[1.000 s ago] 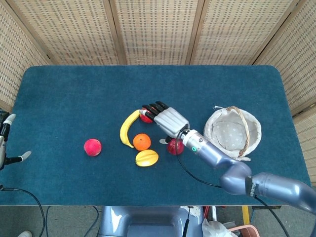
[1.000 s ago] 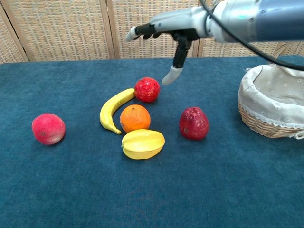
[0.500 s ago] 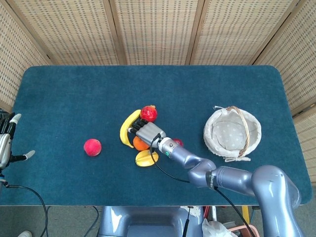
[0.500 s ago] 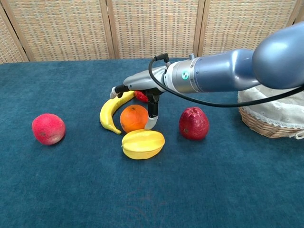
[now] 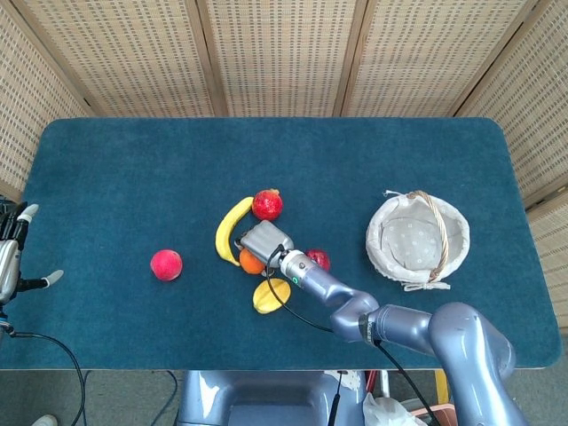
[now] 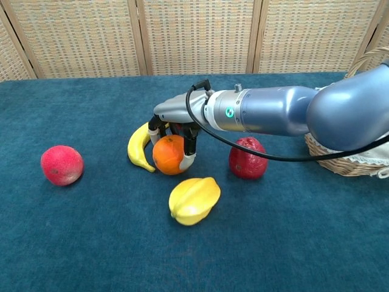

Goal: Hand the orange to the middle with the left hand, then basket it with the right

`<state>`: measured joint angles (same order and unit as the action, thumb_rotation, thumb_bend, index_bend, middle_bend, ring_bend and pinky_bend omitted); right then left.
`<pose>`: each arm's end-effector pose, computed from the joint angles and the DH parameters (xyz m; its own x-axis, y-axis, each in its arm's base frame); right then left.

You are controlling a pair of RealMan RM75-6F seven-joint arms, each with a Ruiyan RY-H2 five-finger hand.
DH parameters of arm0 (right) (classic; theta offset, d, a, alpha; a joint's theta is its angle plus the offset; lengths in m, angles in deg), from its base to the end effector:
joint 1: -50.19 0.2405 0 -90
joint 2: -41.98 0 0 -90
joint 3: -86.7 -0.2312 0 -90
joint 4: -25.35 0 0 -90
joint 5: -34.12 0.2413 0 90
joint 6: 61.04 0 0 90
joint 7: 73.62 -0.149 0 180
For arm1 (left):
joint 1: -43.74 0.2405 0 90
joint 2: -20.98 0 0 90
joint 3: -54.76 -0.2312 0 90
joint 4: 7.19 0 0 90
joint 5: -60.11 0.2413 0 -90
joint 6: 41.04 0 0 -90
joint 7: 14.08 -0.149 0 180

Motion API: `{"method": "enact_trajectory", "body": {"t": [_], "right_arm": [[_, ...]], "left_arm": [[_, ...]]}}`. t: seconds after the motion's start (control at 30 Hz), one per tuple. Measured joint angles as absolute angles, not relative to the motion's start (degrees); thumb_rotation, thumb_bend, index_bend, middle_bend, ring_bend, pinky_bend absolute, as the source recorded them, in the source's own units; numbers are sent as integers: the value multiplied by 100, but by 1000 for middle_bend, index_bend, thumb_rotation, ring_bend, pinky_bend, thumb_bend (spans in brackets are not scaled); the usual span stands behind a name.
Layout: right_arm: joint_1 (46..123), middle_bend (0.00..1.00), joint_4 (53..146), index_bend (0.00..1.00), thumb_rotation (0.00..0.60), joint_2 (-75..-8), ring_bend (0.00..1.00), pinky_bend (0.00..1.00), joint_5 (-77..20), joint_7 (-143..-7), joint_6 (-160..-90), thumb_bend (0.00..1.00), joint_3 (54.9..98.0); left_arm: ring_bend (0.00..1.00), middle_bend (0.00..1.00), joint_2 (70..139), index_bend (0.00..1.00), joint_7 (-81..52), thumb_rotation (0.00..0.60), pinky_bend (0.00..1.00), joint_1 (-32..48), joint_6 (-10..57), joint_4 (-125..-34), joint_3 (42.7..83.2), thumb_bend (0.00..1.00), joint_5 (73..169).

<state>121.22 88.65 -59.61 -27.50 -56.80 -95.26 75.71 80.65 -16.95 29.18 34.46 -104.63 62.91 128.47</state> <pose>0.0056 -0.3867 -0.1282 0.6753 -0.2396 0.6975 -0.6131 -0.7081 0.3503 -0.2913 0.2543 0.1402 0.3645 0.0224 0.9310 0.9242 0.1141 -0.3645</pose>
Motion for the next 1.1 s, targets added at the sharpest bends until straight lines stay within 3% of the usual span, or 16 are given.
{"method": "enact_trajectory", "body": {"t": [0.3, 0.63, 0.87, 1.1], "right_arm": [[11752, 513, 9844, 495, 600, -5173, 400, 472, -3393, -6230, -10478, 402, 7240], [10535, 513, 11751, 495, 600, -2975, 400, 472, -3782, -6483, -11952, 414, 6992], [9280, 515, 12278, 495, 600, -1765, 400, 472, -4157, -7043, -12922, 417, 7227], [8267, 515, 11882, 495, 600, -1350, 400, 472, -4537, -8390, -13599, 417, 7620]], "left_arm": [[0, 0, 8023, 0, -1669, 600, 0, 2980, 3559, -10569, 6275, 0, 13034], [0, 0, 7891, 0, -1926, 600, 0, 3133, 4002, -10910, 6221, 60, 13437], [0, 0, 7788, 0, -1919, 600, 0, 3261, 4206, -11179, 6143, 60, 13774], [0, 0, 7799, 0, -2022, 600, 0, 3294, 4248, -11255, 6117, 60, 13870]]}}
